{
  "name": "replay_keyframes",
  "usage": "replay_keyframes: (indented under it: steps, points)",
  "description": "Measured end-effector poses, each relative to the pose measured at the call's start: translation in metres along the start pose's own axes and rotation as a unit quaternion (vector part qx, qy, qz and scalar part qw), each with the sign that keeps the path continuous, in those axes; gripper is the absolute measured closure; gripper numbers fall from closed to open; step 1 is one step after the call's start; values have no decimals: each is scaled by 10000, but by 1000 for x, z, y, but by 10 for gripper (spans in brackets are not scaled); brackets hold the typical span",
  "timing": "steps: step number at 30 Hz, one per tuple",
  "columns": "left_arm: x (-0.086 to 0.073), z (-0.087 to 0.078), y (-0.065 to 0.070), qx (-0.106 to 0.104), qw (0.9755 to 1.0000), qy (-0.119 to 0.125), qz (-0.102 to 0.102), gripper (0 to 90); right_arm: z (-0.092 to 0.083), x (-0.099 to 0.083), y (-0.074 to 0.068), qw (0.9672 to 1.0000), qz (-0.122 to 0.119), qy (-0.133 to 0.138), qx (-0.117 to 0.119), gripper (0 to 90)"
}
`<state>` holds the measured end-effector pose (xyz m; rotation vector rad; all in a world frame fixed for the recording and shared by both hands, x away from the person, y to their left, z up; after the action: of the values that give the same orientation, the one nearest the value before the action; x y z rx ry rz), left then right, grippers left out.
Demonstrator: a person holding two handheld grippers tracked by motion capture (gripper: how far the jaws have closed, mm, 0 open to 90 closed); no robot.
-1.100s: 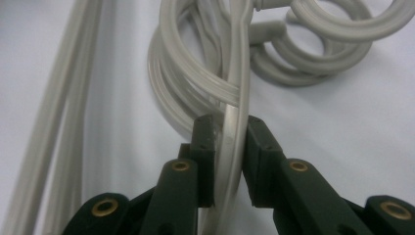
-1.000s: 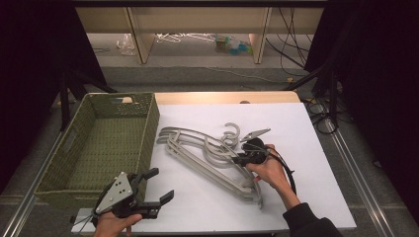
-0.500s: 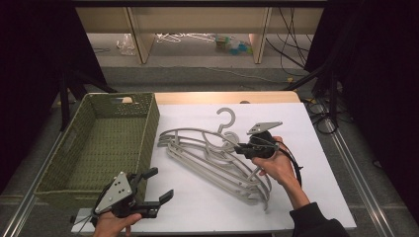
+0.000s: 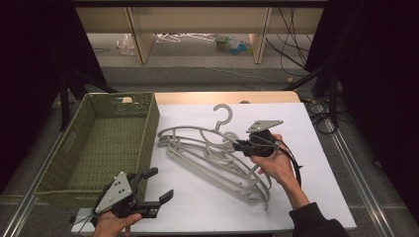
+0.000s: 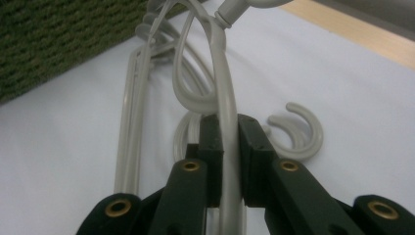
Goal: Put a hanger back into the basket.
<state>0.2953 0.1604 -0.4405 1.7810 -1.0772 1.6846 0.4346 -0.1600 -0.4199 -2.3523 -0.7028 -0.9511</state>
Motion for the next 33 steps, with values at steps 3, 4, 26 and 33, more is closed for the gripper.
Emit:
replay_keyframes:
  steps: [3,4,26,33]
  points:
    - [0,0,-1,1,10000,14,45,163,-7,3,-1,9999,-28,94,96,825]
    - [1,-1,-1,8,10000,16,46,163,-10,4,-3,9999,-29,58,148,825]
    - [30,47,-1,-415,9979,-473,124,163,-51,-49,-12,9938,-719,-419,741,824]
    - [40,90,4,-1109,9895,-890,277,215,-56,-52,-23,9904,-950,-457,895,824]
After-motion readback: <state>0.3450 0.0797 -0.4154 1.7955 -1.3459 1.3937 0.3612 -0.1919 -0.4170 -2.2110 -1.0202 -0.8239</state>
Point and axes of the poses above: each handheld gripper's, and its own axes: z roughly forward along the jaws, x roughly out of its top, y roughly to its right, the point moved 4 cm from there along z, roughly forward along the jaws, and after that the axes turned 15 degrees about z, right-handed, at the moved point
